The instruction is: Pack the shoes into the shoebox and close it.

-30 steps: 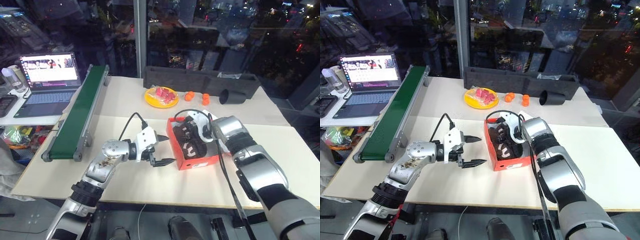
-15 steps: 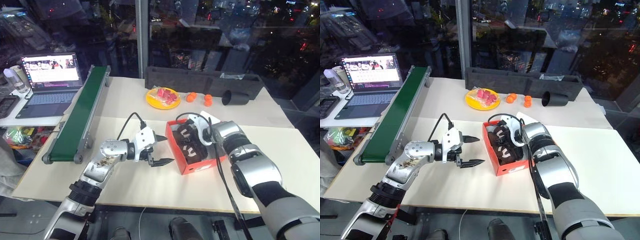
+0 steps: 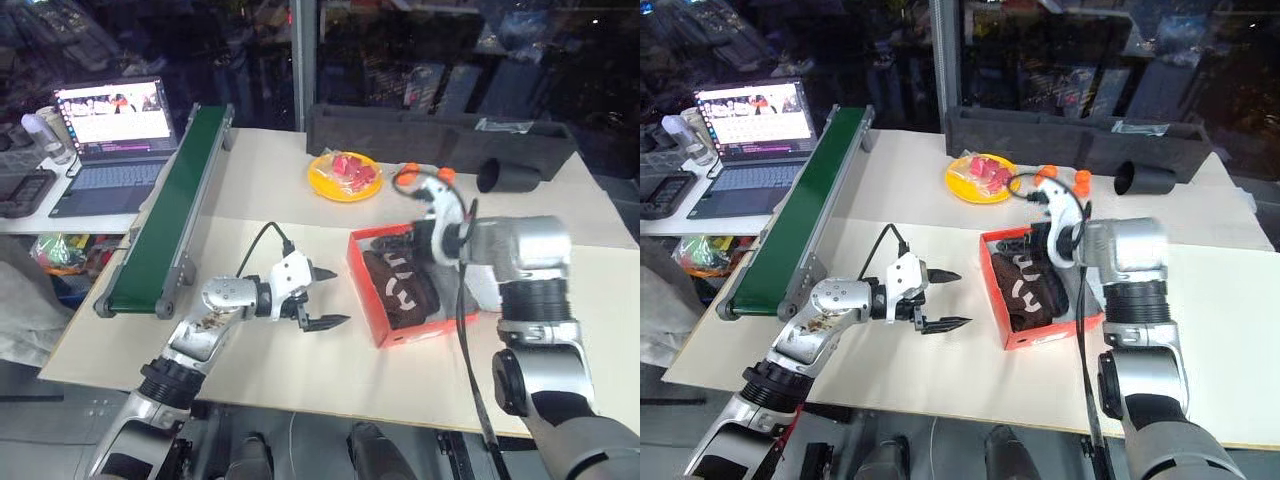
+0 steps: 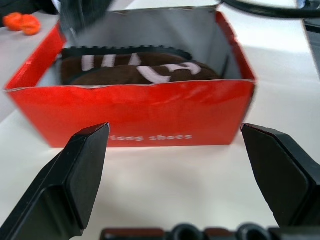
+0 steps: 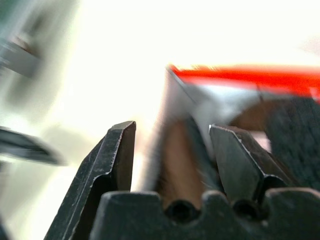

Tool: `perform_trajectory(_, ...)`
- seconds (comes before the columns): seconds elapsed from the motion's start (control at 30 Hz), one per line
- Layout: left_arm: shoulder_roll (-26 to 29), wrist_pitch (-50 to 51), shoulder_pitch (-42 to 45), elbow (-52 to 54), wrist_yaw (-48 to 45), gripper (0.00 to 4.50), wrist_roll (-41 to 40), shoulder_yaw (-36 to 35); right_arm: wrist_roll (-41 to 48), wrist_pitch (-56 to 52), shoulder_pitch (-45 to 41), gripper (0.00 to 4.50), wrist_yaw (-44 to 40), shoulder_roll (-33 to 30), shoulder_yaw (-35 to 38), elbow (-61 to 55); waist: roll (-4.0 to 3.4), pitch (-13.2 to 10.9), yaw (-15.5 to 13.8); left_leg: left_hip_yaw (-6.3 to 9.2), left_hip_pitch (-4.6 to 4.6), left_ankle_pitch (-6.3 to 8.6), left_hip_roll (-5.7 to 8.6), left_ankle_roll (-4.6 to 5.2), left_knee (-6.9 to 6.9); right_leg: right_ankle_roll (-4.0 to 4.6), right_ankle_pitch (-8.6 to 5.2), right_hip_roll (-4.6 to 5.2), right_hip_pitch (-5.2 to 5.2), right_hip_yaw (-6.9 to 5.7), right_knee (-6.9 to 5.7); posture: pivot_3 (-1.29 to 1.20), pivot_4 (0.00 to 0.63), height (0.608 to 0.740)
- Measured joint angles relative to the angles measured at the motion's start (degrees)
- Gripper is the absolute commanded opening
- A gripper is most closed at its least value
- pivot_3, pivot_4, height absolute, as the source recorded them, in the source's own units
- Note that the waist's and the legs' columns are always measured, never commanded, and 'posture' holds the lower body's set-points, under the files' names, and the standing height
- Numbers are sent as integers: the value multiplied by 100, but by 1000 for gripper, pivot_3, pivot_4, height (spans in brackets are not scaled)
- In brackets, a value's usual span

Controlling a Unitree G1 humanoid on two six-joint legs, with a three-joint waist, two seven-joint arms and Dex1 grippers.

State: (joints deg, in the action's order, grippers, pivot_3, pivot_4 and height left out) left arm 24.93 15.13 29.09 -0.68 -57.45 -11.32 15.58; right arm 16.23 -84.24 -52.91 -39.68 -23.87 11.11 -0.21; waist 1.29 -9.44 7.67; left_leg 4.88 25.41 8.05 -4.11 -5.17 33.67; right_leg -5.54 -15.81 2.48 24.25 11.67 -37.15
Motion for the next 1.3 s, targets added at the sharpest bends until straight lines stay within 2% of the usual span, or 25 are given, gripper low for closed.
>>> perform_trajectory(0.07,3,-7,18,-35,-1,4500,3,-11,131,-422,-6,2884,135,17,375,-542,0,0,-69,0,6,2,0,2,4,-1,-1,4,-3,-3,9,0,150,740)
perform_trajectory(0.17,-10,-28,30,-86,2,4500,13,-12,325,-742,233,2194,479,72,1169,-1228,2,-2,-206,0,9,2,1,1,17,-4,-2,9,-9,-12,12,0,150,740)
perform_trajectory(0.3,-4,-30,17,-125,4,4500,14,-37,249,-783,1052,794,1204,309,2527,-1618,6,-7,-365,0,11,-9,2,-19,23,-37,-11,12,-8,-14,12,0,150,740)
perform_trajectory(0.37,0,-30,18,-146,4,4500,16,-58,262,-783,1365,85,1455,357,2847,-1872,-1,-11,-367,-1,9,-18,2,-22,24,-50,-9,11,-6,-11,10,0,150,740)
perform_trajectory(0.67,-34,-46,20,-169,-2,4500,19,-61,290,-783,2191,17,2419,361,3455,-3095,-2,-12,-311,-2,-3,-39,3,-12,23,-54,7,10,-11,-5,4,0,150,740)
perform_trajectory(0.9,-38,-47,19,-260,-29,4500,25,-64,-369,-783,3027,17,3403,11,3490,-3879,-2,-12,-370,-2,-2,-40,3,-11,17,-52,5,10,-10,-5,6,0,150,740)
perform_trajectory(1.13,-8,-46,20,-275,-31,4500,31,-87,-185,-784,4455,17,3368,835,3616,-4677,-1,-13,-349,-3,-5,-40,3,-11,21,-51,8,9,-12,-4,5,0,150,740)
perform_trajectory(1.3,-37,-44,16,-271,-29,4500,30,-83,-70,-784,4334,17,3401,1540,3870,-4610,2,-15,-302,-3,-8,-77,4,-27,24,-15,18,10,-11,-2,6,0,150,740)
